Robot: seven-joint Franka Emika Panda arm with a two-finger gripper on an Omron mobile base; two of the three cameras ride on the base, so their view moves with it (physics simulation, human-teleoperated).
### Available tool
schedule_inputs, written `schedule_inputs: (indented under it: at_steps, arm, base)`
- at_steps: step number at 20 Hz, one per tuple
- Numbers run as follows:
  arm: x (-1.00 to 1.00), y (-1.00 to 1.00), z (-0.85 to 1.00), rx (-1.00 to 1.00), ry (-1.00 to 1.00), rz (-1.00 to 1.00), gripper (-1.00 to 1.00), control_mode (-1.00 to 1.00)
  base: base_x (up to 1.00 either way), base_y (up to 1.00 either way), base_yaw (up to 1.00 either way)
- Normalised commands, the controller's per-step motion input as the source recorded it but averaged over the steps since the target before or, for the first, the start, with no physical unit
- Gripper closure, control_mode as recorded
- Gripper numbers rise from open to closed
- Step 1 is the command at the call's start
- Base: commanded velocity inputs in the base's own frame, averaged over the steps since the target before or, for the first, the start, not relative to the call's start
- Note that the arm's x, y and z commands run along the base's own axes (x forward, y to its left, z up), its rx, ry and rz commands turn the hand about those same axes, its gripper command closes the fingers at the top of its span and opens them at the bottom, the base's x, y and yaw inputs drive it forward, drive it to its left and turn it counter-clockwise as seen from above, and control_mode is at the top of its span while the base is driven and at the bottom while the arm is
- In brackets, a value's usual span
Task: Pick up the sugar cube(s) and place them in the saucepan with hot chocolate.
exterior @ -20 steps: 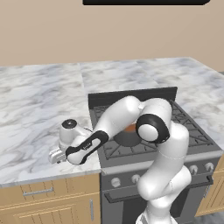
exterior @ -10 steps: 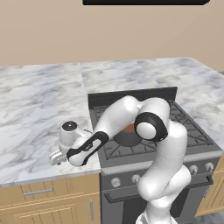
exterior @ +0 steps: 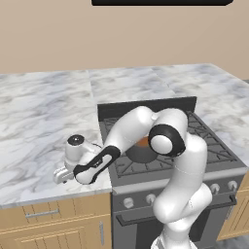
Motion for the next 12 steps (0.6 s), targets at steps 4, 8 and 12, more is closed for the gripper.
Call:
schedule_inputs:
  at_steps: [4,8,12]
  arm:
    - [0.04,0.17,-0.04,0.0,0.0,0.0,-1.0,-1.0]
    - [0.02,0.18,-0.06,0.0,0.0,0.0,-1.0,-1.0]
    - [0.0,0.05,-0.14,0.0,0.0,0.0,-1.0,-1.0]
  base:
    - [0.0,0.0,0.0]
    - [0.0,0.0,0.0]
    - [0.0,0.0,0.0]
